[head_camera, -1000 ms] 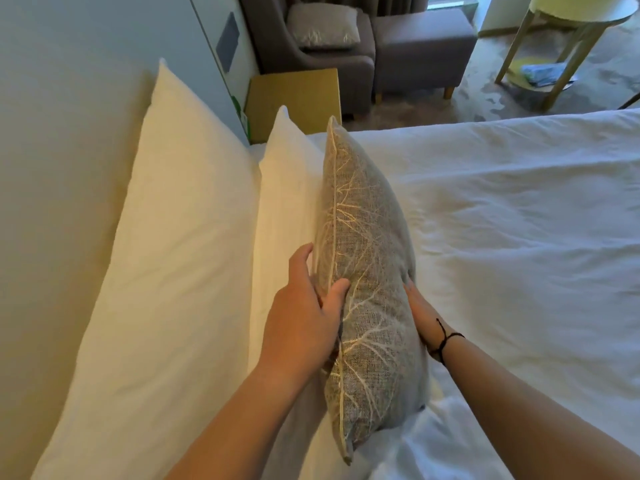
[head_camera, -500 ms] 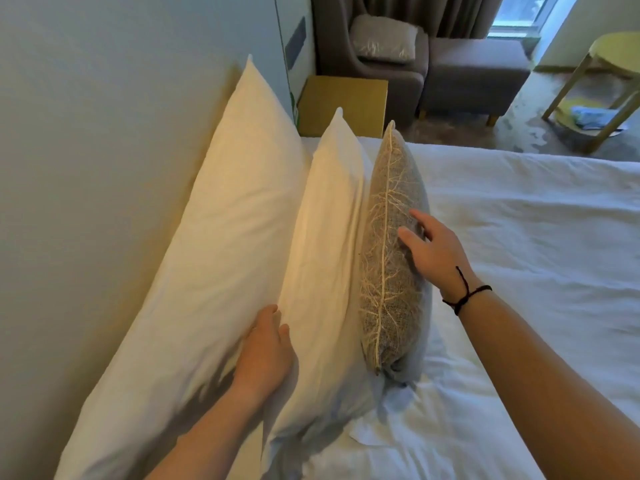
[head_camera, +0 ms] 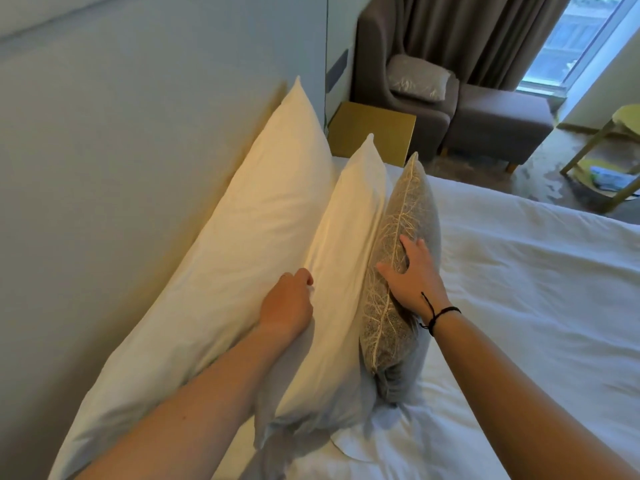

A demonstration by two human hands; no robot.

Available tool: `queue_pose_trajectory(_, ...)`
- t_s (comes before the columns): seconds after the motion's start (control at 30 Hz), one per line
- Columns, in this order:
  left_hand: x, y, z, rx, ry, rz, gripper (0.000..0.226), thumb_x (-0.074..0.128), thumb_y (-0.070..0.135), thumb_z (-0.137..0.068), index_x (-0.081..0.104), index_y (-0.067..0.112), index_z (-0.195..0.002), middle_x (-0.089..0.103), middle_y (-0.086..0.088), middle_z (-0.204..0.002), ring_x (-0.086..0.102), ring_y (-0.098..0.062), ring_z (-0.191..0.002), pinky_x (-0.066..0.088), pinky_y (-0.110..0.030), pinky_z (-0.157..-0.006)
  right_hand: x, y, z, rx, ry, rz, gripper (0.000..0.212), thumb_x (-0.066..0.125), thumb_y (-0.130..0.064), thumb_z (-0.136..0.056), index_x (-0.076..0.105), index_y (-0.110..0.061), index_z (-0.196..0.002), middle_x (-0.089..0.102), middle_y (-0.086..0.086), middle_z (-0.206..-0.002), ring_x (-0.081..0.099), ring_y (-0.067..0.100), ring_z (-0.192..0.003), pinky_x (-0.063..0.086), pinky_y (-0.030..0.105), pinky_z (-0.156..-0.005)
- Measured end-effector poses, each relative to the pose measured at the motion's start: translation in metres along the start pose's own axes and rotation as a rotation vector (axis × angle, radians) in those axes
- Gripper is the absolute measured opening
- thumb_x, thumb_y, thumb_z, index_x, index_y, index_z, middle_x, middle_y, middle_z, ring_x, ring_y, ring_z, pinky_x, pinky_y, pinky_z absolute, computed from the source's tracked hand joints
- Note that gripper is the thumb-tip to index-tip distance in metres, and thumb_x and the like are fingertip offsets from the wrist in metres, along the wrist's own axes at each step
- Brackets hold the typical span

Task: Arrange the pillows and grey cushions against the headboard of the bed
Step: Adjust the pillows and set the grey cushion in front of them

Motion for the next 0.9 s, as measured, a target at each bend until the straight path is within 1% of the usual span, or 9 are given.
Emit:
queue_pose_trajectory(0.13, -0.017, -0.007, 0.000, 0.072, -0.031, -0.388, 0.017, 0.048, 0.019, -0.096, 0.057, 0.015, -0.110, 0.057, -0.008, -0.101, 0.063, -0.033, -0.089, 0.052, -0.042, -0.078, 0.003, 0.003, 0.005, -0.004, 0.009, 0.000, 0.082, 0.060, -0.059, -0.083, 0.017, -0.040, -0.150, 0.002, 0.000, -0.163, 0.006, 0.026, -0.149, 0.021, 0.054, -0.117)
queue_pose_trajectory(0.3, -0.009, -0.007, 0.005, 0.073, -0.078, -0.512, 0.020, 0.045, 0.016, -0.097, 0.056, 0.014, -0.113, 0.058, -0.010, -0.106, 0.062, -0.032, -0.094, 0.047, -0.037, -0.075, 0.012, 0.005, 0.012, -0.036, 0.028, 0.061, 0.084, 0.056, -0.059, -0.085, 0.009, -0.040, -0.152, -0.005, -0.001, -0.163, -0.001, 0.028, -0.149, 0.016, 0.059, -0.116)
queue_pose_trajectory(0.37, -0.002, -0.008, 0.012, 0.062, -0.087, -0.469, 0.021, 0.039, 0.019, -0.100, 0.052, 0.014, -0.115, 0.060, -0.012, -0.107, 0.061, -0.033, -0.096, 0.049, -0.040, -0.079, 0.015, 0.005, 0.014, -0.027, 0.018, 0.061, 0.086, 0.055, -0.060, -0.085, 0.005, -0.041, -0.152, -0.010, -0.003, -0.163, -0.005, 0.027, -0.149, 0.013, 0.060, -0.116)
queue_pose_trajectory(0.47, 0.011, -0.022, 0.035, 0.036, -0.042, -0.320, 0.013, 0.032, 0.021, -0.098, 0.044, 0.020, -0.104, 0.062, -0.011, -0.096, 0.061, -0.035, -0.085, 0.049, -0.041, -0.072, 0.018, 0.005, 0.015, -0.030, 0.002, 0.053, 0.088, 0.055, -0.062, -0.084, 0.003, -0.042, -0.151, -0.013, -0.004, -0.162, -0.008, 0.026, -0.149, 0.013, 0.062, -0.116)
queue_pose_trajectory(0.57, 0.024, -0.051, 0.067, -0.057, 0.012, -0.063, 0.025, 0.046, 0.031, -0.096, 0.050, 0.026, -0.121, 0.065, -0.005, -0.109, 0.063, -0.032, -0.098, 0.052, -0.042, -0.081, 0.017, 0.008, 0.015, -0.045, 0.004, 0.027, 0.090, 0.057, -0.064, -0.081, 0.005, -0.041, -0.151, -0.012, -0.003, -0.163, -0.007, 0.026, -0.149, 0.012, 0.063, -0.115)
queue_pose_trajectory(0.67, 0.030, -0.081, 0.098, -0.189, 0.029, 0.296, 0.034, 0.062, 0.027, -0.092, 0.057, 0.026, -0.126, 0.065, 0.006, -0.122, 0.061, -0.015, -0.112, 0.047, -0.026, -0.086, 0.016, 0.012, 0.019, -0.055, 0.012, 0.009, 0.091, 0.058, -0.066, -0.080, 0.008, -0.040, -0.151, -0.010, -0.004, -0.163, -0.007, 0.025, -0.149, 0.012, 0.064, -0.114)
queue_pose_trajectory(0.77, 0.031, -0.104, 0.127, -0.222, 0.007, 0.479, 0.032, 0.066, 0.013, -0.090, 0.062, 0.029, -0.117, 0.067, 0.012, -0.108, 0.066, -0.011, -0.094, 0.045, -0.008, -0.073, 0.016, 0.013, 0.024, -0.043, 0.005, -0.004, 0.091, 0.059, -0.068, -0.078, 0.008, -0.043, -0.150, -0.010, -0.006, -0.163, -0.008, 0.023, -0.149, 0.013, 0.066, -0.114)
queue_pose_trajectory(0.83, 0.025, -0.115, 0.143, -0.228, 0.030, 0.501, 0.030, 0.065, 0.011, -0.092, 0.064, 0.036, -0.108, 0.067, 0.014, -0.089, 0.061, -0.010, -0.073, 0.045, -0.008, -0.063, 0.017, 0.014, 0.027, -0.031, -0.003, -0.020, 0.092, 0.060, -0.068, -0.077, 0.007, -0.045, -0.149, -0.011, -0.007, -0.162, -0.009, 0.022, -0.149, 0.013, 0.066, -0.114)
queue_pose_trajectory(0.9, 0.018, -0.125, 0.154, -0.237, 0.037, 0.467, 0.024, 0.062, 0.017, -0.094, 0.066, 0.038, -0.105, 0.069, 0.015, -0.094, 0.062, -0.001, -0.078, 0.047, -0.014, -0.066, 0.019, 0.013, 0.030, -0.027, 0.000, -0.027, 0.092, 0.061, -0.067, -0.077, 0.007, -0.046, -0.149, -0.012, -0.007, -0.162, -0.009, 0.022, -0.149, 0.013, 0.066, -0.114)
Point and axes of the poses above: each hand's wrist, its own z-axis away from the middle knuckle, its own x-axis out of the palm, y = z × x, the point moved 1 cm from there along -z, towards the middle knuckle
